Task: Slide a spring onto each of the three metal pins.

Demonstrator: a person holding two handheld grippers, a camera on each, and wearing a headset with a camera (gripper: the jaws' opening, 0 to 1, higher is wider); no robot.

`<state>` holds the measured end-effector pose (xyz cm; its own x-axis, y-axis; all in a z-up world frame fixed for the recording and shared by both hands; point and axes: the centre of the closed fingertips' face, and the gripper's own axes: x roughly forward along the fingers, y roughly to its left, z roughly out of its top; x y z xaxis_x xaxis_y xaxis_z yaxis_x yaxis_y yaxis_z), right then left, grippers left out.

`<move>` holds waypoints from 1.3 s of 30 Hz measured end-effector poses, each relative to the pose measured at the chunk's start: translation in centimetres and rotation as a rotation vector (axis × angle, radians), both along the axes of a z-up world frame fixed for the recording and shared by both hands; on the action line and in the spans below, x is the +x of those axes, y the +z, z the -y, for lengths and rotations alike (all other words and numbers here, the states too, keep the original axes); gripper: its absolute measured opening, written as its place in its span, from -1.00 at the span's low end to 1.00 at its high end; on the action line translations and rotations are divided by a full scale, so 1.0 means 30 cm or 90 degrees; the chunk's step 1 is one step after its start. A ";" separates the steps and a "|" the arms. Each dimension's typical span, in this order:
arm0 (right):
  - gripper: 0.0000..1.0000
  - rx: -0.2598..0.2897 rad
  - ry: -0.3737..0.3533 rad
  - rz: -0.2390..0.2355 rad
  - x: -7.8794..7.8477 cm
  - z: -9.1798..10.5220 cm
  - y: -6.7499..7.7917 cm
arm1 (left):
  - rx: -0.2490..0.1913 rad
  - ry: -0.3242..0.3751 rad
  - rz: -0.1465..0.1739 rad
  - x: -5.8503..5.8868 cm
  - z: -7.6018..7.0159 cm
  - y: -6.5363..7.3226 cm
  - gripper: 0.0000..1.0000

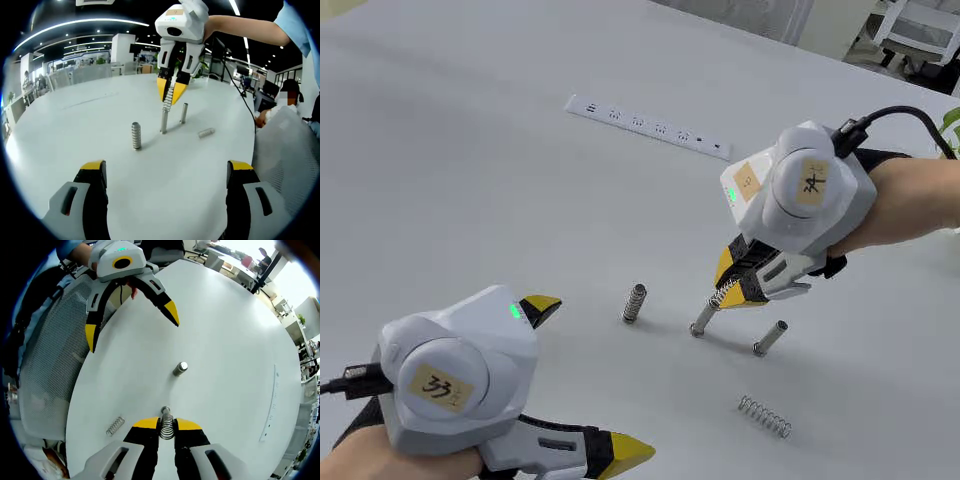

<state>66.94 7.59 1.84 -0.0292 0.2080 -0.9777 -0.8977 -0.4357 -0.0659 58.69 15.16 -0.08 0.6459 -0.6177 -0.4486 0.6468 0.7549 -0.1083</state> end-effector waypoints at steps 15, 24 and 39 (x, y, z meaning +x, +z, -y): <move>-0.84 -0.023 0.007 -0.009 0.006 -0.003 -0.045 | 0.001 0.004 -0.011 -0.011 -0.007 -0.019 0.98; -0.84 -0.046 0.016 -0.017 0.002 -0.008 -0.092 | -0.001 0.014 -0.015 -0.016 -0.024 -0.026 0.96; -0.83 -0.068 0.021 -0.023 0.005 -0.012 -0.169 | 0.004 0.017 -0.020 -0.016 -0.041 -0.033 0.97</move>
<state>67.08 7.95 -3.24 -0.0698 0.1002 -0.9925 -0.8833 -0.4685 0.0148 58.22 16.40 -1.06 0.6479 -0.5976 -0.4723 0.6227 0.7727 -0.1233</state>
